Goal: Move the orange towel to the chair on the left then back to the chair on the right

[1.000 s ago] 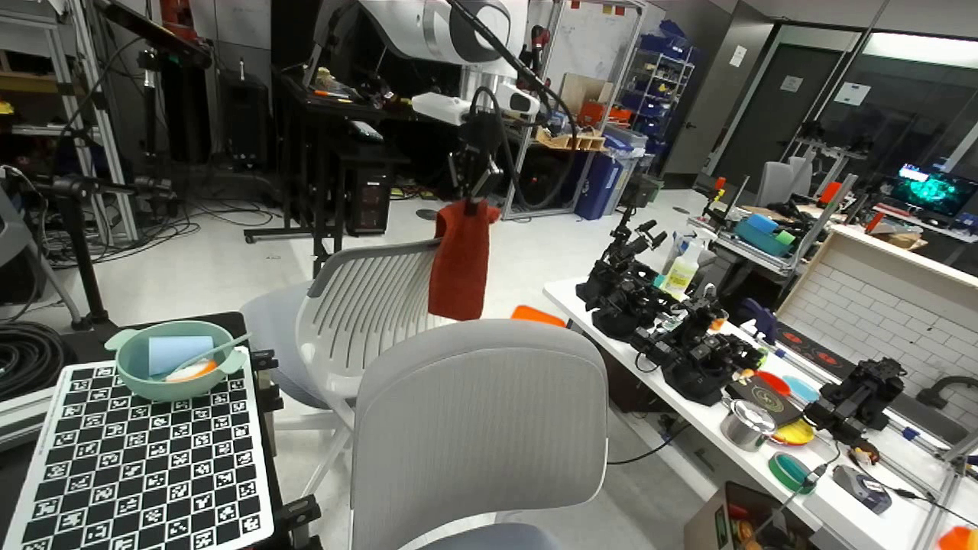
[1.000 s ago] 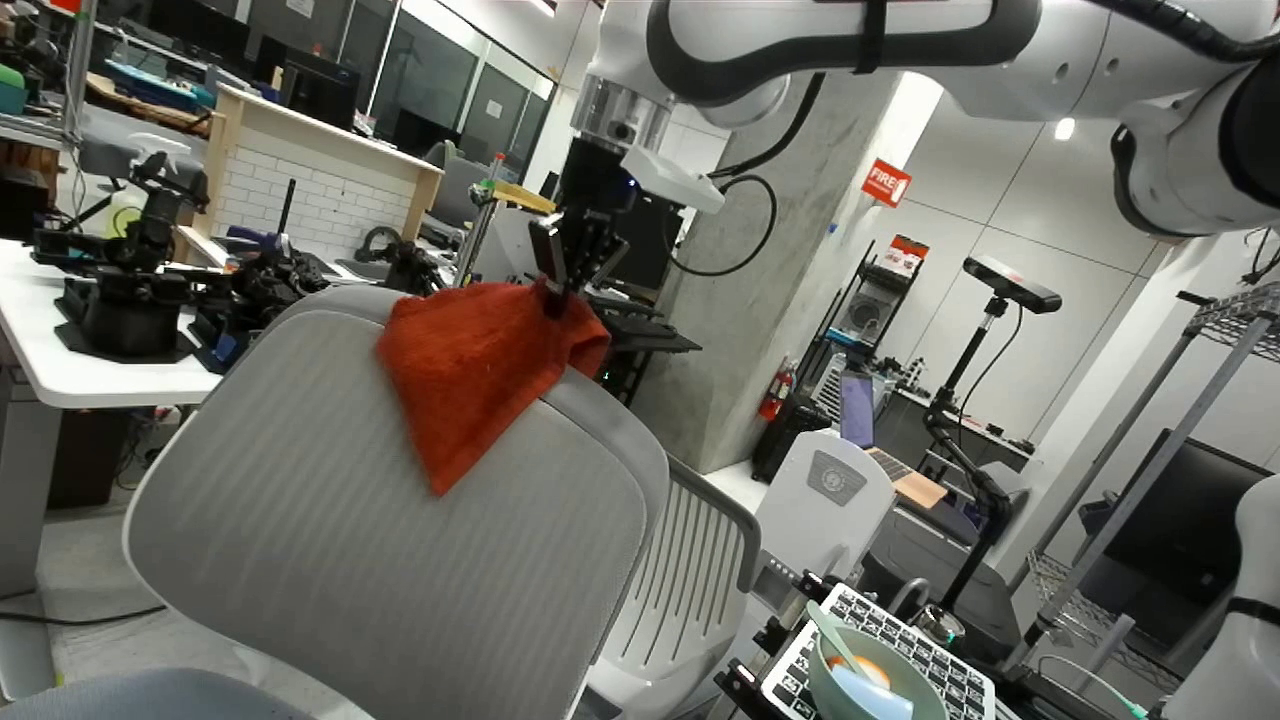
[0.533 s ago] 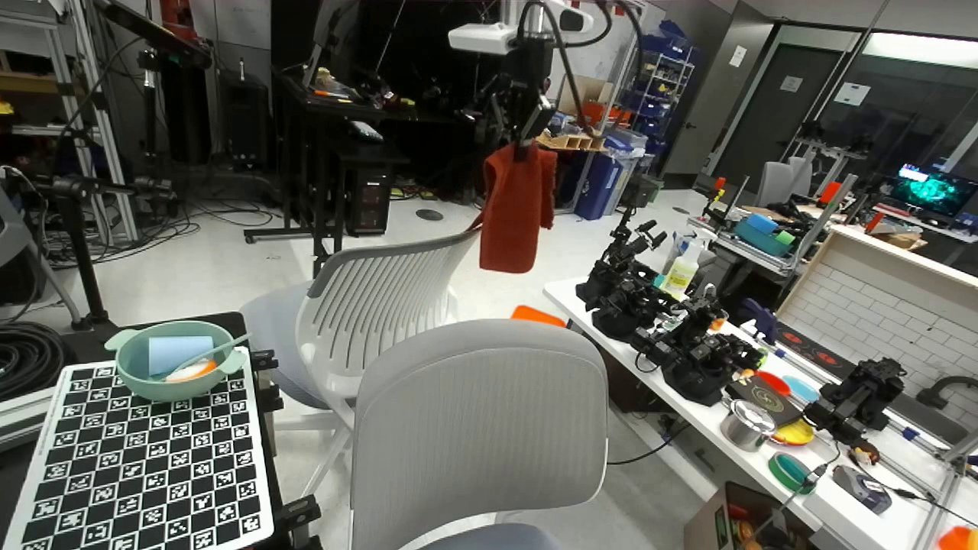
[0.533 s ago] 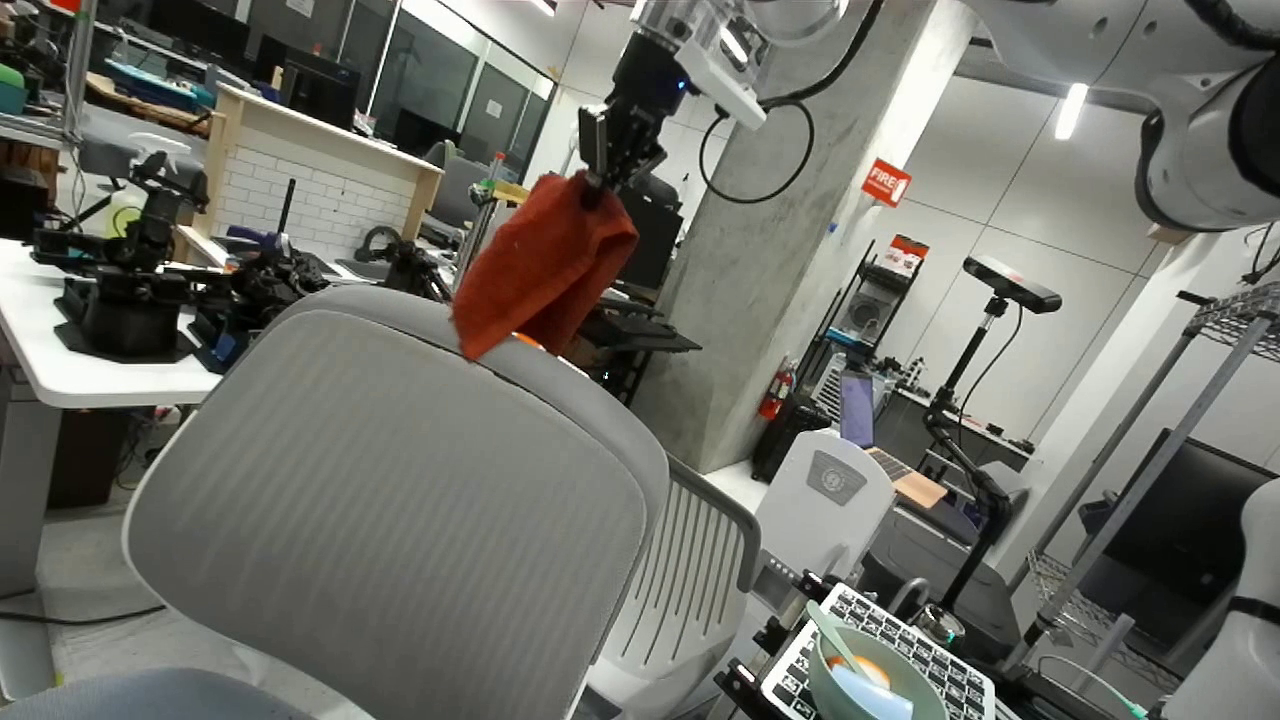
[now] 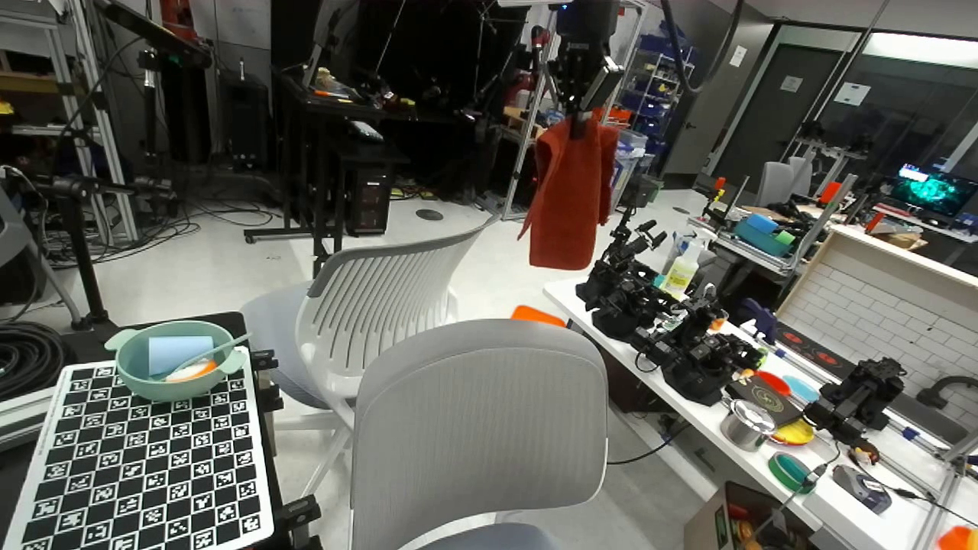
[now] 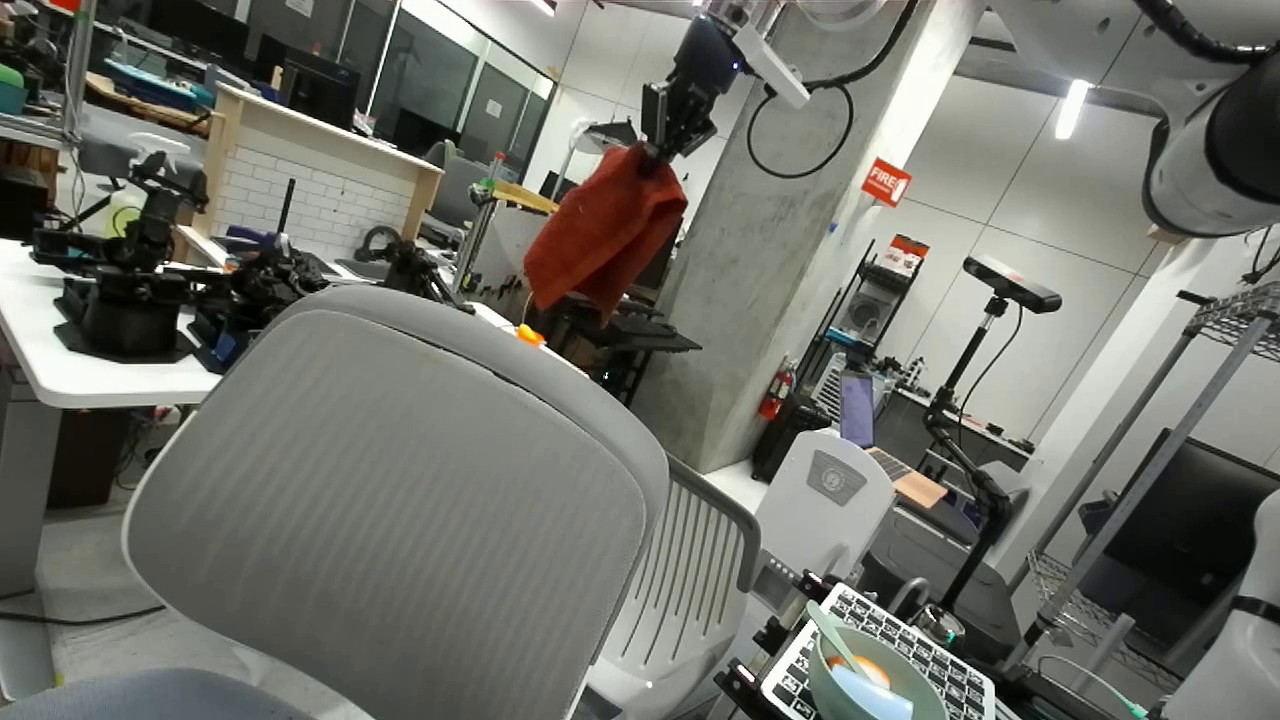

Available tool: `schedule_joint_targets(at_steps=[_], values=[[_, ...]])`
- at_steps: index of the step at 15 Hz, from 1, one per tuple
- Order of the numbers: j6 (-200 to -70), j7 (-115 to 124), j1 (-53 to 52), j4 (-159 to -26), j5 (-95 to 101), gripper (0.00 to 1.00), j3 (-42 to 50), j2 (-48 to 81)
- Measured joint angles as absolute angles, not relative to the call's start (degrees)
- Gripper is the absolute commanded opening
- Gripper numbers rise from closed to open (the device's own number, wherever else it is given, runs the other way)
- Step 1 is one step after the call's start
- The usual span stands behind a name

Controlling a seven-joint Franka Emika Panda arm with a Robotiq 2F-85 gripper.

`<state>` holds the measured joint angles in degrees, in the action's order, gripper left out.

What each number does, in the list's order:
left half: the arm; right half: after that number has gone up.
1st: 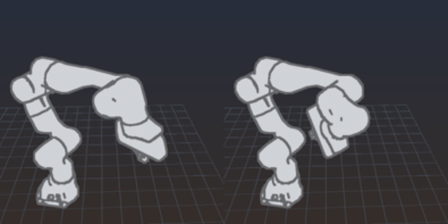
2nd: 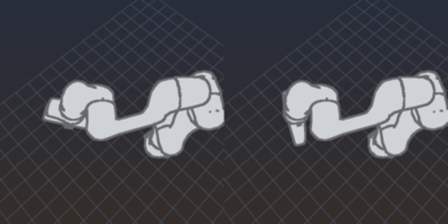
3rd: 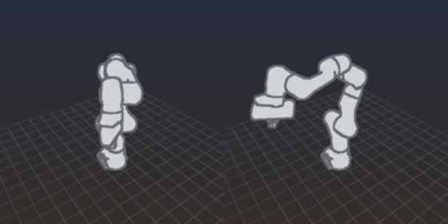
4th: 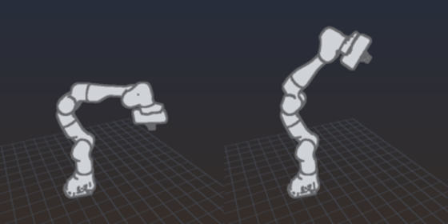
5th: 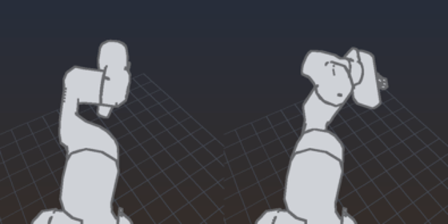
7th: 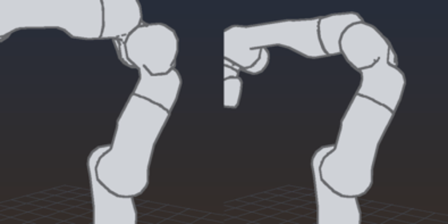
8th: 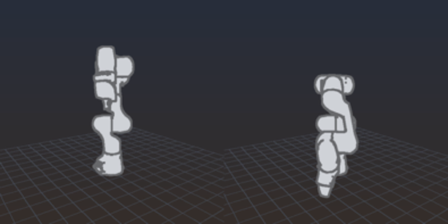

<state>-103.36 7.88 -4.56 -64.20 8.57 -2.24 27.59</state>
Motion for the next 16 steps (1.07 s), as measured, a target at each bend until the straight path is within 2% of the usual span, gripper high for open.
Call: schedule_joint_targets(at_steps=[10,16], values=[[-103.05,7.58,-4.49,-65.92,9.08,0.03,-2.25,30.61],[-104.02,8.07,-4.96,-74.99,12.27,0.03,-2.24,26.88]])
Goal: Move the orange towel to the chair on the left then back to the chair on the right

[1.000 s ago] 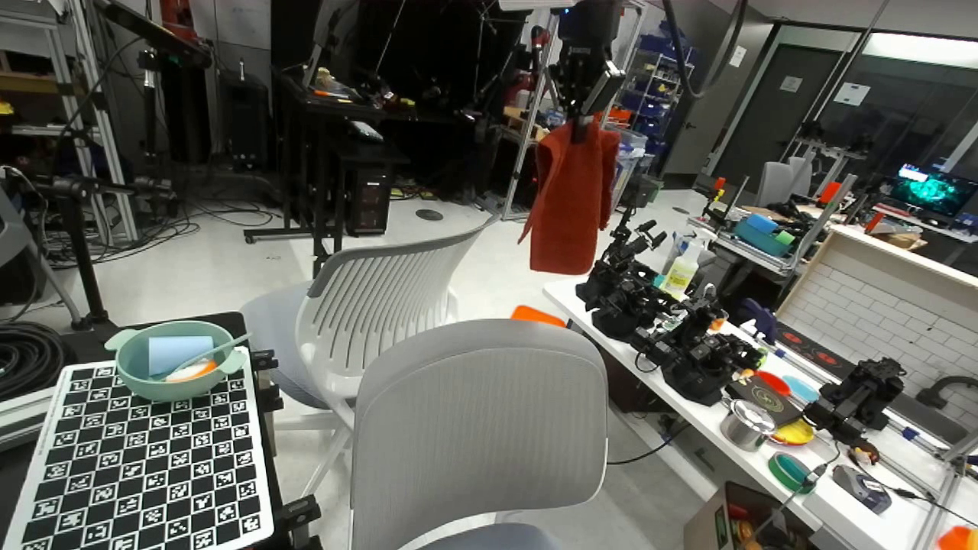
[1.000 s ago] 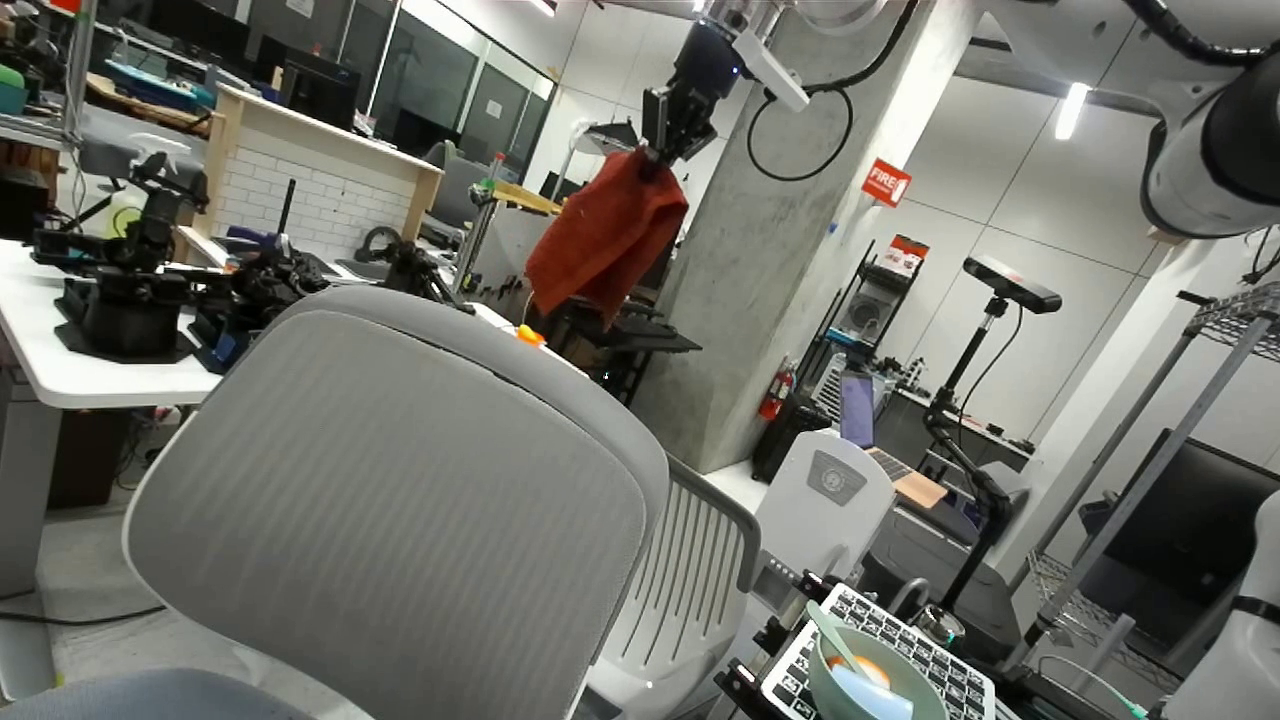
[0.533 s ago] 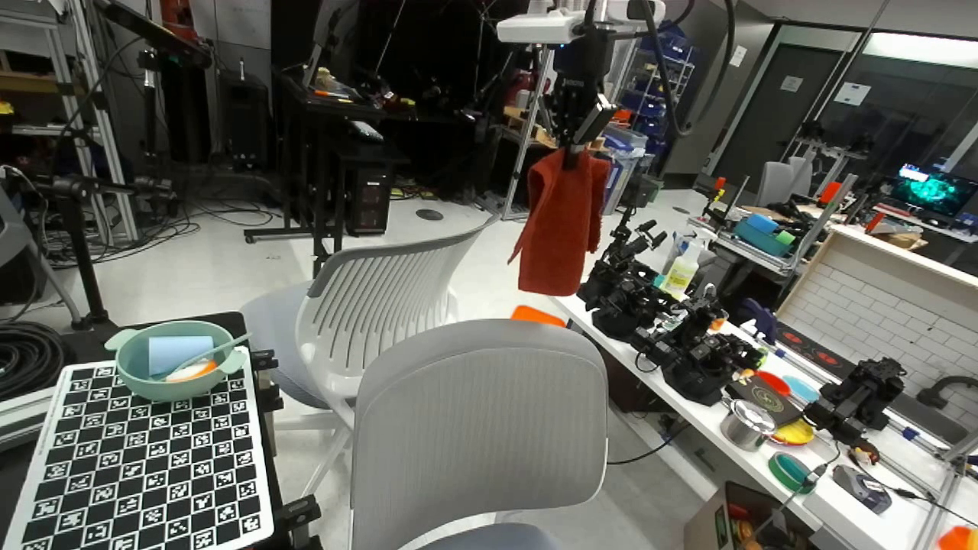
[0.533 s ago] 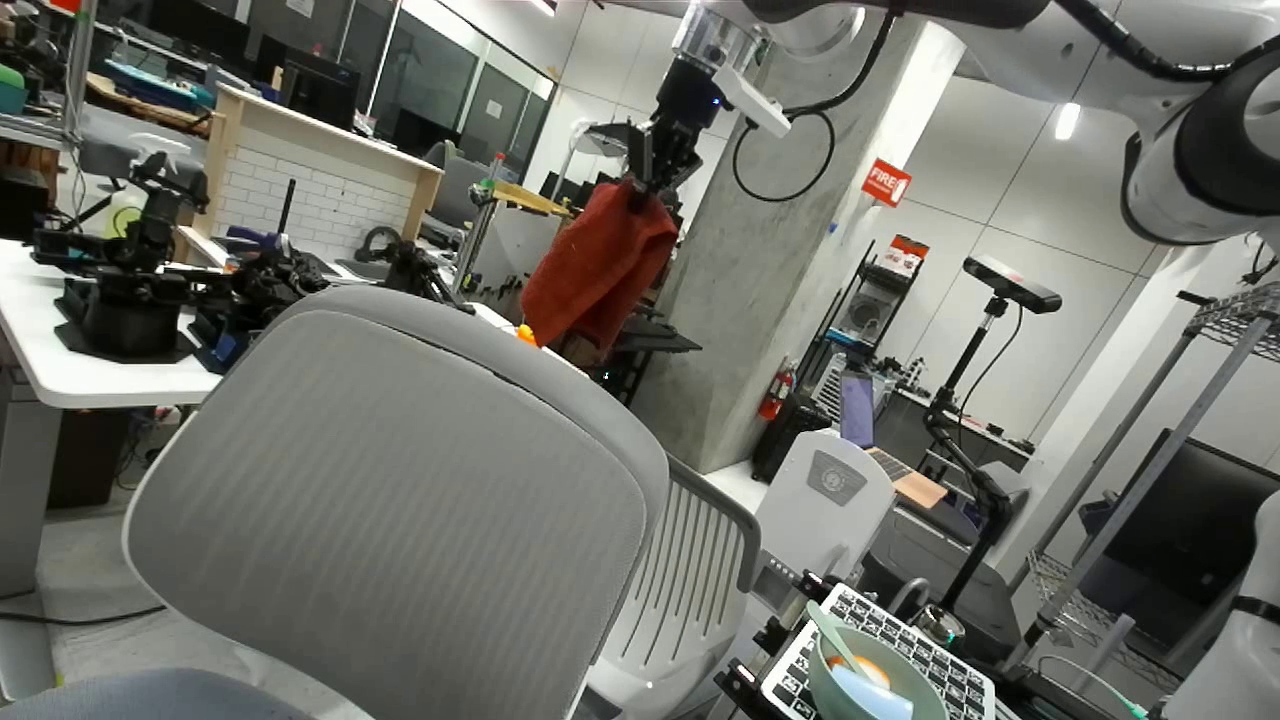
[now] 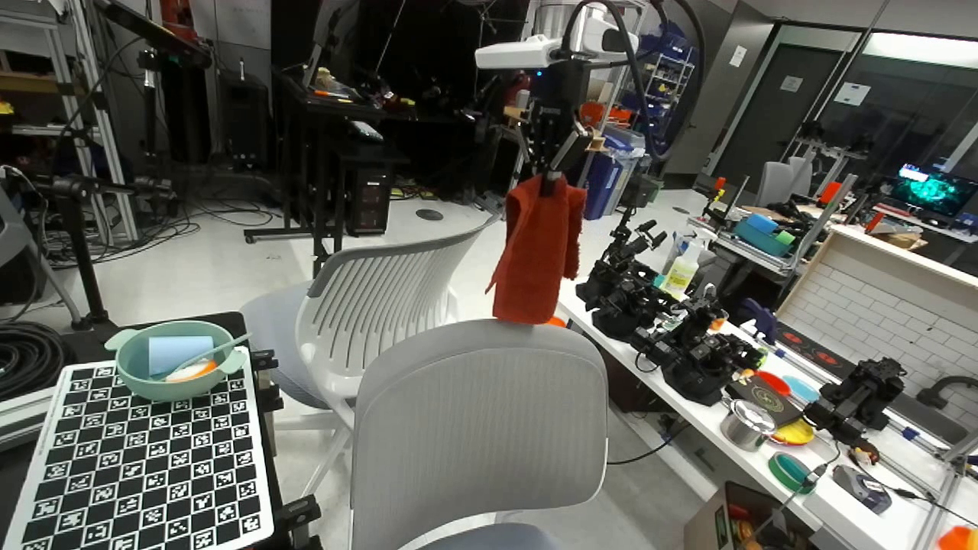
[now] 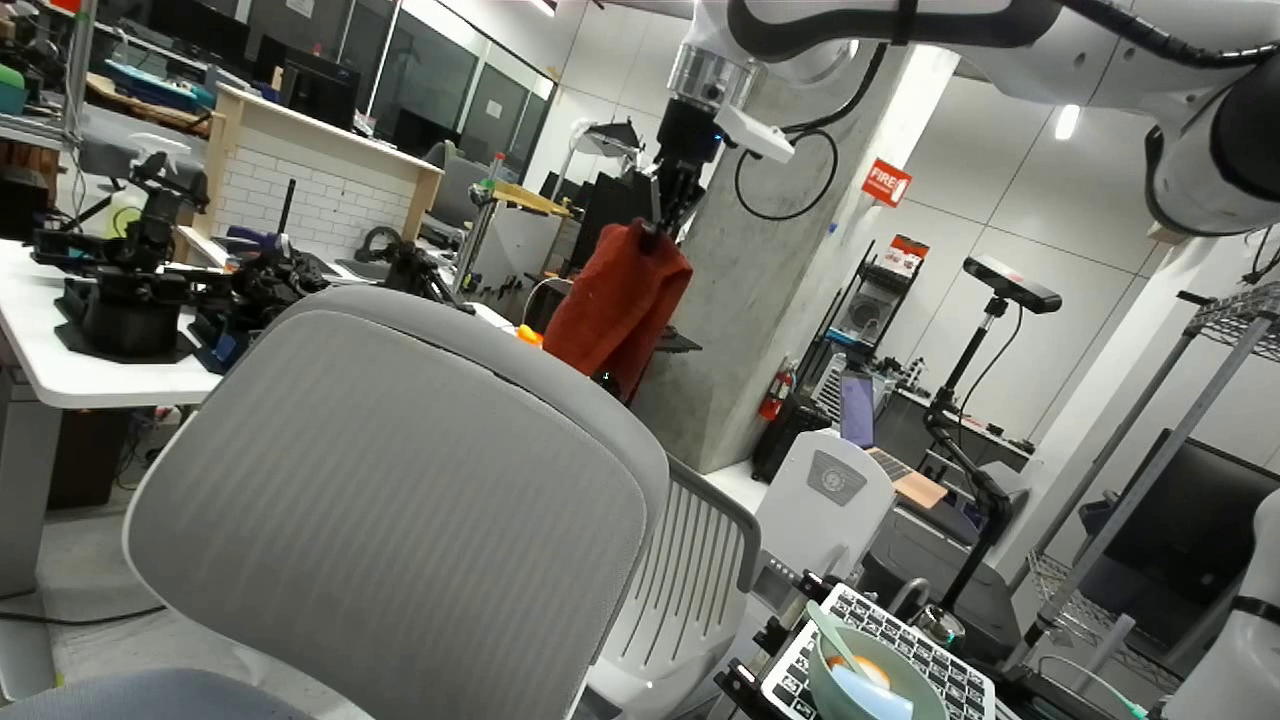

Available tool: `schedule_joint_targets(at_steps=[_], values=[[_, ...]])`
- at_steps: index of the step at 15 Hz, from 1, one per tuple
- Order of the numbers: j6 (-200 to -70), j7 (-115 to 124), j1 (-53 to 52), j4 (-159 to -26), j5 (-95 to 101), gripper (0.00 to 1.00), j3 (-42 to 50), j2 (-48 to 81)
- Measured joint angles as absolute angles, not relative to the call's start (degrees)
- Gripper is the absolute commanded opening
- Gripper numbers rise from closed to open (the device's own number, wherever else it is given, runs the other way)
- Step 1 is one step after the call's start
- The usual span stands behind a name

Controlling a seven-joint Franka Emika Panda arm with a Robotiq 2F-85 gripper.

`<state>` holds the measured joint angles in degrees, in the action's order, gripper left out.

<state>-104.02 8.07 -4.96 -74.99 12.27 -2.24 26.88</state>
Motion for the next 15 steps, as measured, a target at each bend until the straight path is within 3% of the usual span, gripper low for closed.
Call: schedule_joint_targets(at_steps=[8,15], values=[[-112.01,8.54,-4.97,-93.57,13.17,0.03,-1.94,17.45],[-115.79,8.56,-4.84,-100.14,13.17,0.03,-1.44,15.34]])
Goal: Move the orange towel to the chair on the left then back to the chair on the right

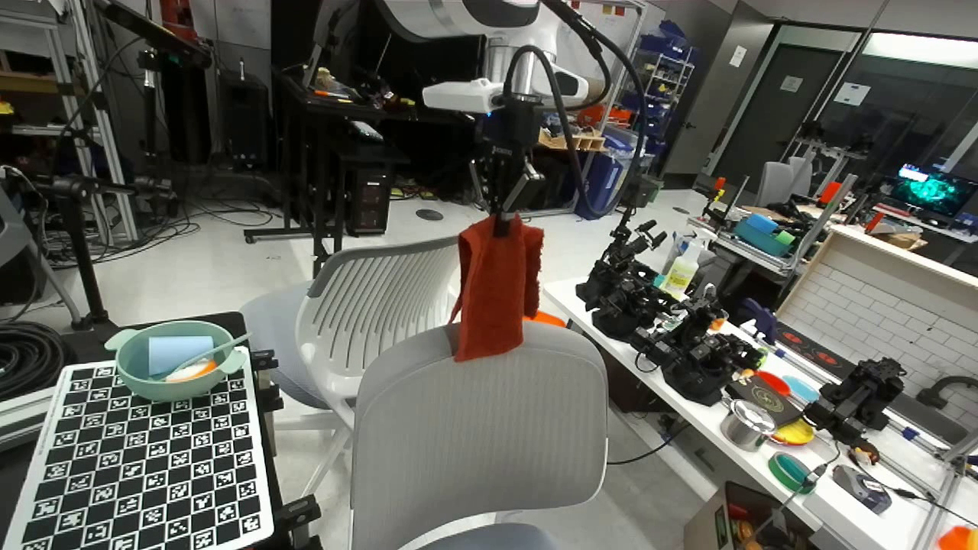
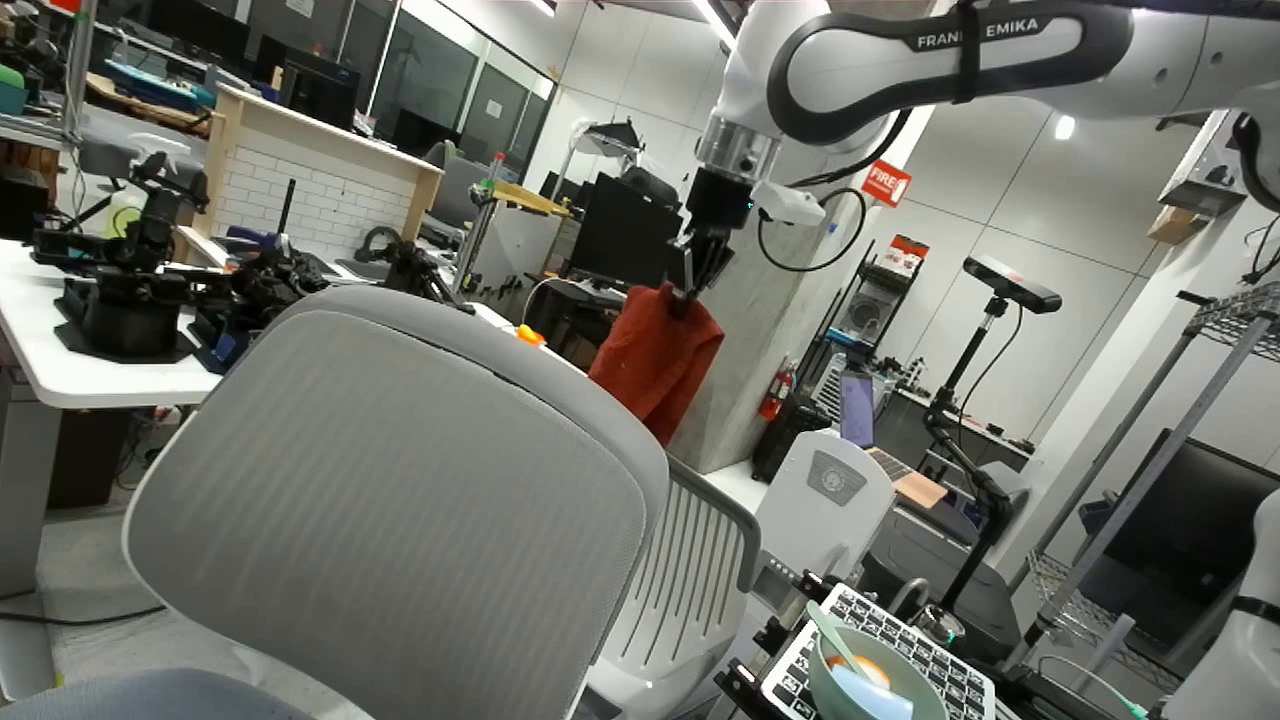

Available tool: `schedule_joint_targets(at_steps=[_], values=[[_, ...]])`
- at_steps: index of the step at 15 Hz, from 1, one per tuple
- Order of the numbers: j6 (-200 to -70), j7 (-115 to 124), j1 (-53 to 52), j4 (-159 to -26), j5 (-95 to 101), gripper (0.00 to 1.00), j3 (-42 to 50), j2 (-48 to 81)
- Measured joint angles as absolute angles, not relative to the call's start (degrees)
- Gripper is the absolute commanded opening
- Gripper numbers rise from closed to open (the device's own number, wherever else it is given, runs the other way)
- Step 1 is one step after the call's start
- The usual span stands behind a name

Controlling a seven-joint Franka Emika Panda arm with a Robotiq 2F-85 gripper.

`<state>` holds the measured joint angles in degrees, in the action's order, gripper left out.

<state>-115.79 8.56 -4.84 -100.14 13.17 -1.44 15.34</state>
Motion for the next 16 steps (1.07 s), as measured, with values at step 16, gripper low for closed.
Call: schedule_joint_targets(at_steps=[16], values=[[-121.43,12.86,-4.99,-105.87,19.88,0.04,-0.70,15.73]])
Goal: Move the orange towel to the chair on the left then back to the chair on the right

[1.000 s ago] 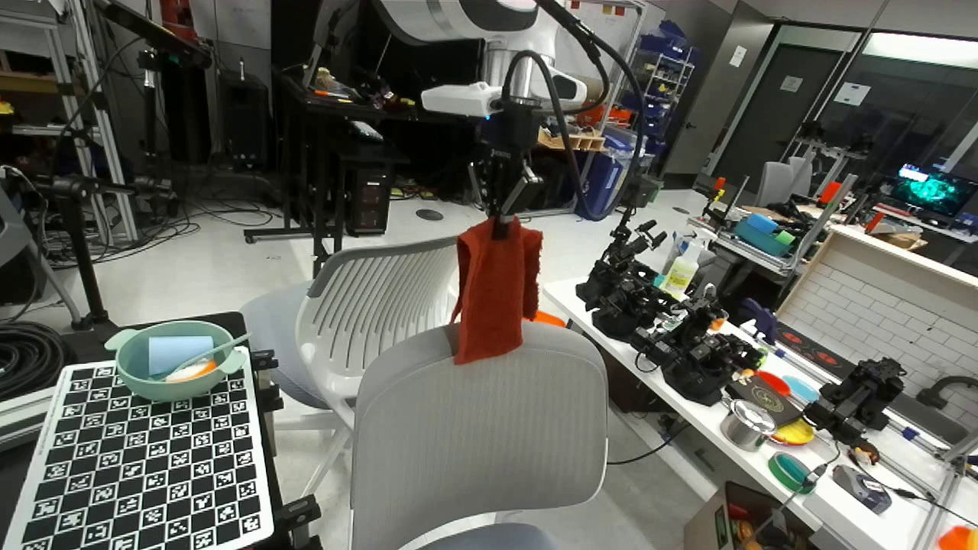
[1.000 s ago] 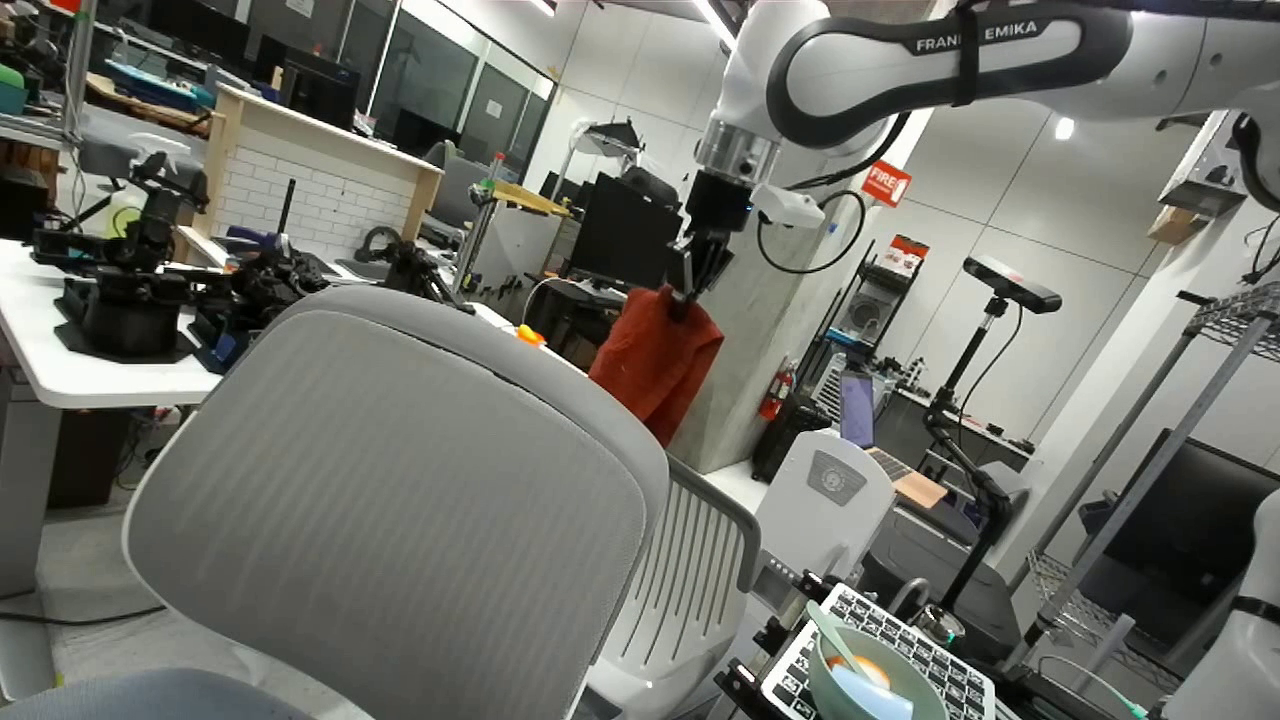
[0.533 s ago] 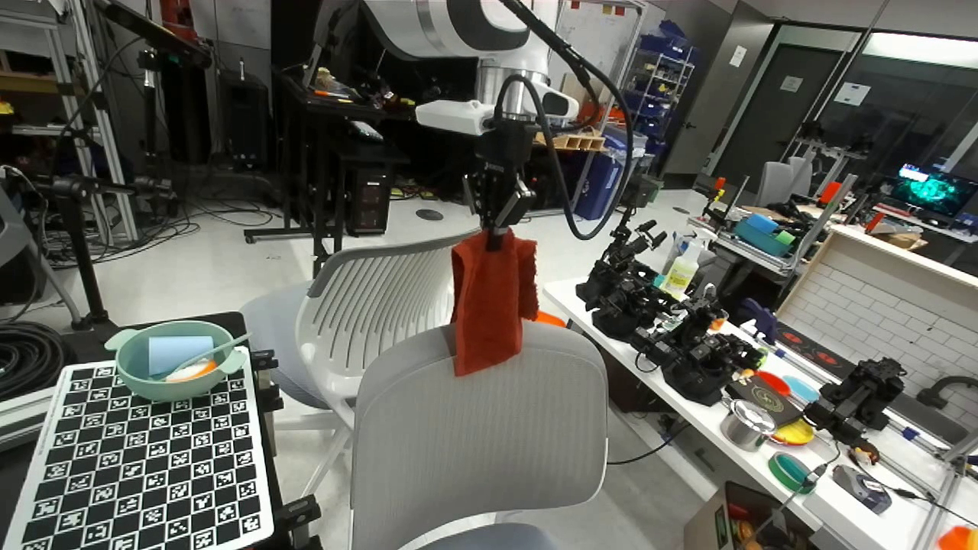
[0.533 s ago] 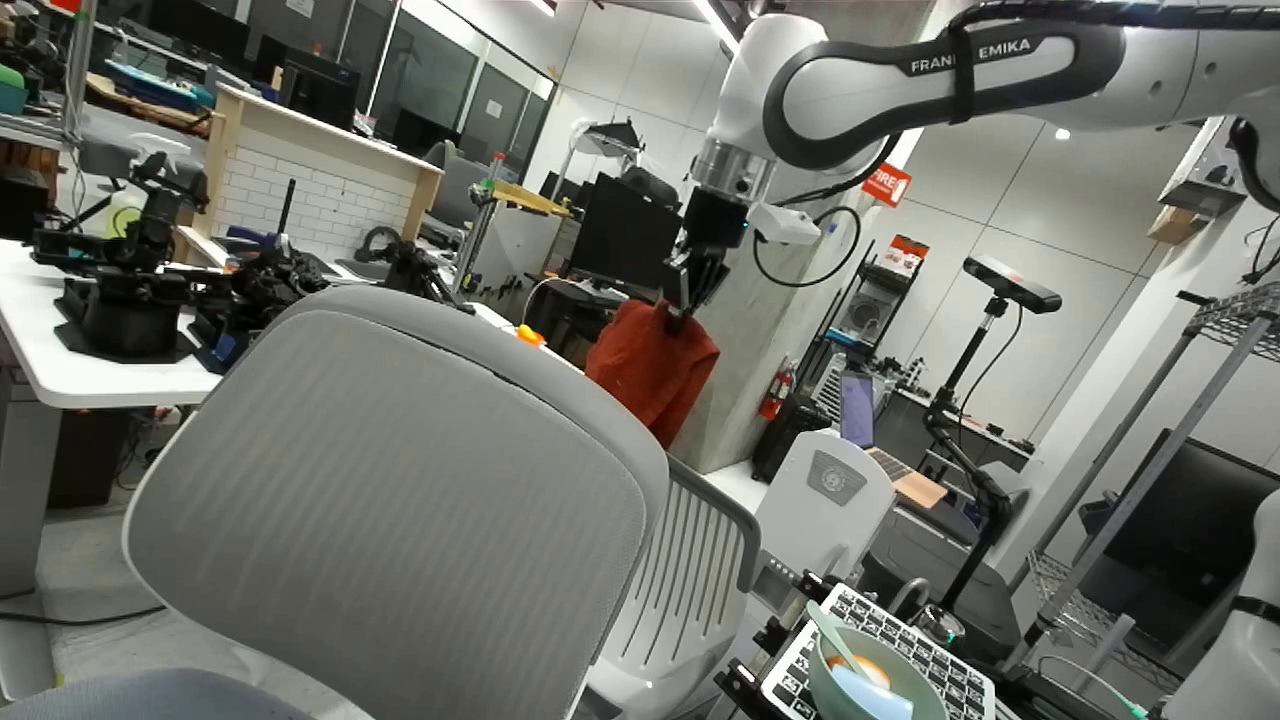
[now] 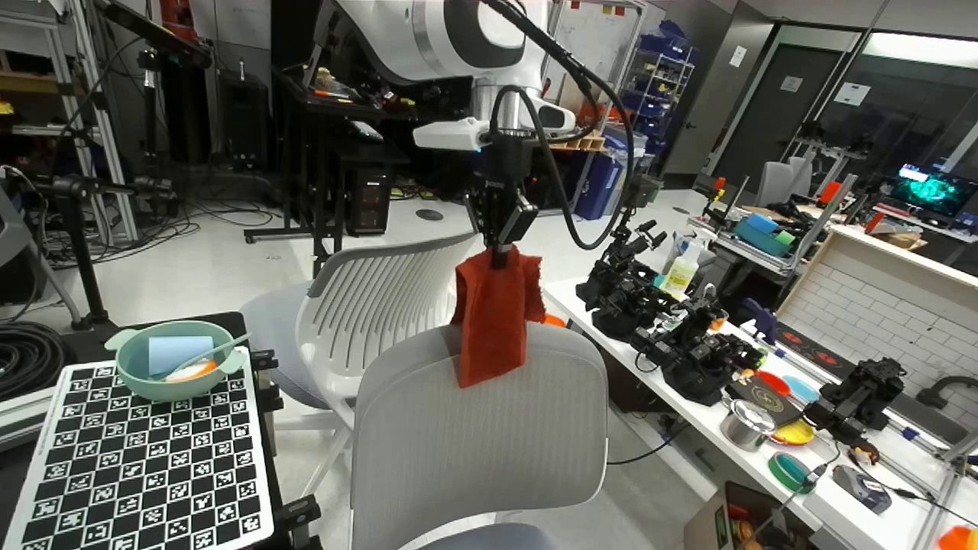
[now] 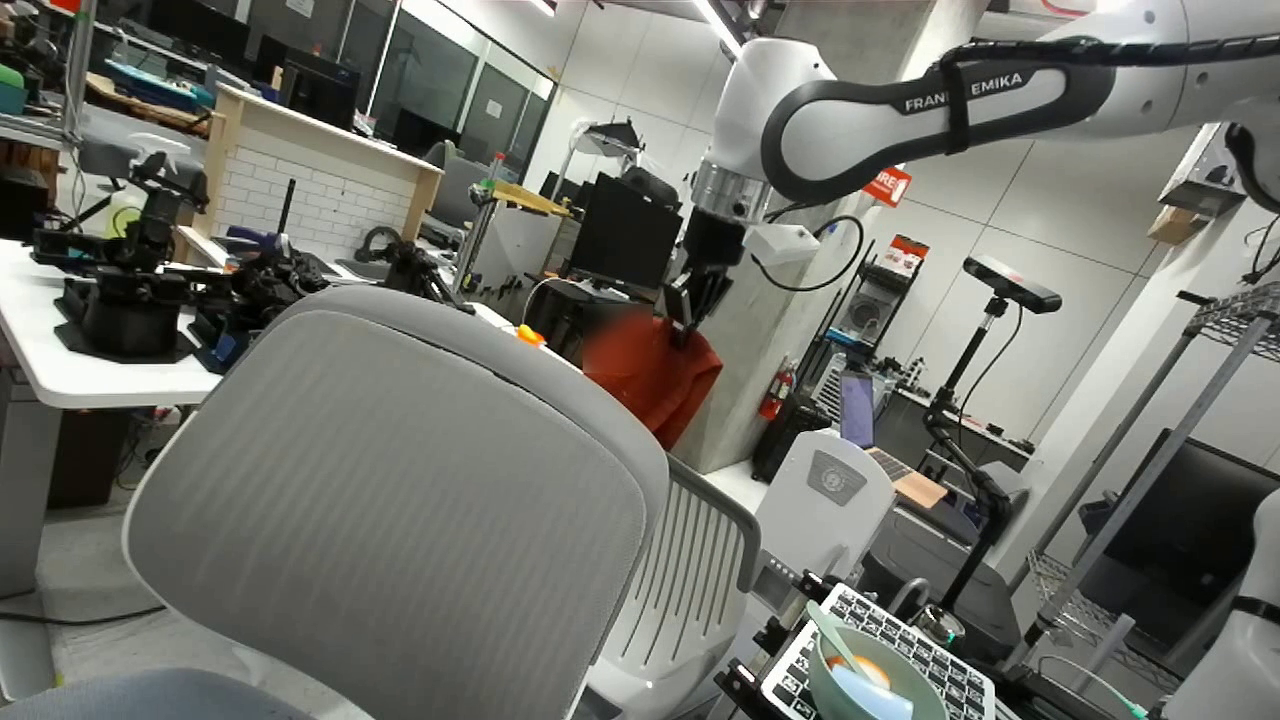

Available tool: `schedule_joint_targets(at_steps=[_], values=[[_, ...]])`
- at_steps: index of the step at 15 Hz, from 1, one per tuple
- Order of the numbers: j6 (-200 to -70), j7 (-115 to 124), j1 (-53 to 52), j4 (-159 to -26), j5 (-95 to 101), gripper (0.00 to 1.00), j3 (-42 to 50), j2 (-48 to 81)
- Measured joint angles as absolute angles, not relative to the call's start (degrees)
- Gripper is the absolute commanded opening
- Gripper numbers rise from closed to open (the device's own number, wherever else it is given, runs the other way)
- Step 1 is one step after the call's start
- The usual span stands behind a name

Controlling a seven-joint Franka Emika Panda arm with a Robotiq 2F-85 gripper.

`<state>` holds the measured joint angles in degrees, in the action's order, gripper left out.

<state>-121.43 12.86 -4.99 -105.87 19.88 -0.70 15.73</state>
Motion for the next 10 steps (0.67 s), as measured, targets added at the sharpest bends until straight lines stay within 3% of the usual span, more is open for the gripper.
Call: schedule_joint_targets(at_steps=[10], values=[[-123.86,18.66,-5.49,-109.74,26.65,0.05,-0.49,16.34]])
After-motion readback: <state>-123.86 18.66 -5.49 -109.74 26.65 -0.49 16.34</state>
